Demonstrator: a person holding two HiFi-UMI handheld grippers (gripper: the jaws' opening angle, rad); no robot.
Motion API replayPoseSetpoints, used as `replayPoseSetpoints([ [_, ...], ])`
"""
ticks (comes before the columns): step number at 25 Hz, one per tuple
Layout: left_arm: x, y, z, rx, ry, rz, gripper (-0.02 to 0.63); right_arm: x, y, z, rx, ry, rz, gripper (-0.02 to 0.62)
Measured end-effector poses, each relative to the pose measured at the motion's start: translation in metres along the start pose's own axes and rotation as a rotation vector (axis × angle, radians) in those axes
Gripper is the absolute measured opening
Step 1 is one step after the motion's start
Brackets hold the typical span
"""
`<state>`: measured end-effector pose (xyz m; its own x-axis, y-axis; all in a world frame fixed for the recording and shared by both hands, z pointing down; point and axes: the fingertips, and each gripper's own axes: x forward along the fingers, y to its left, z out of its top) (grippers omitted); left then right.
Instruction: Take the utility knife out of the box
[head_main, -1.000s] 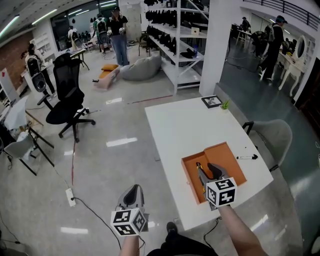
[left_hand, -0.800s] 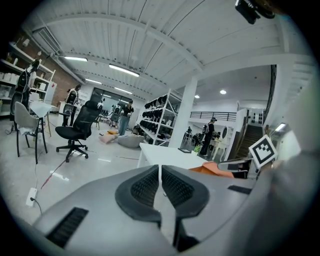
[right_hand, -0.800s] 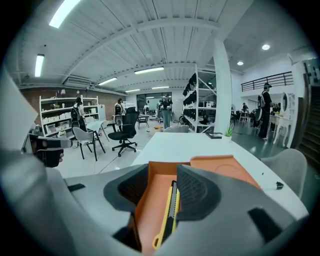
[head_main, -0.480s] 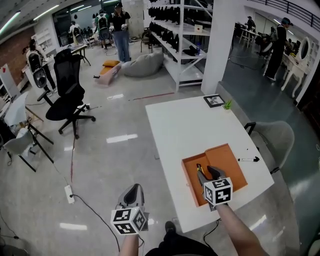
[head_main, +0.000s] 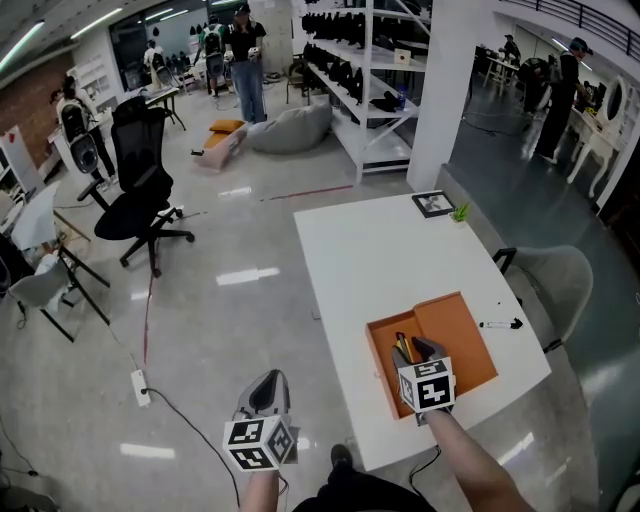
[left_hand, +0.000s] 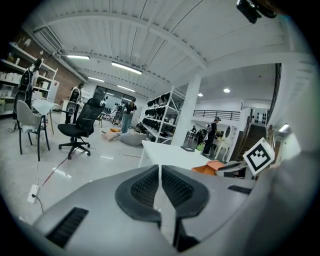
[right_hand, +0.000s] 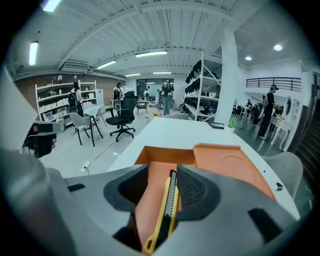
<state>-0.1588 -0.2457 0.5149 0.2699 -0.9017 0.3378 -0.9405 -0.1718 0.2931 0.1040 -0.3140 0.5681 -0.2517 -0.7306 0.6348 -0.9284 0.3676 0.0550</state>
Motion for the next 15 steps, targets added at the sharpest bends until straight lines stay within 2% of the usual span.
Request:
replayPoseSetpoints([
  [15, 0.008, -0.001, -0.004, -0.007, 0.014, 0.001, 0.023, 0.016, 0.006, -0.02, 0.006, 0.099, 0.008, 0.164],
])
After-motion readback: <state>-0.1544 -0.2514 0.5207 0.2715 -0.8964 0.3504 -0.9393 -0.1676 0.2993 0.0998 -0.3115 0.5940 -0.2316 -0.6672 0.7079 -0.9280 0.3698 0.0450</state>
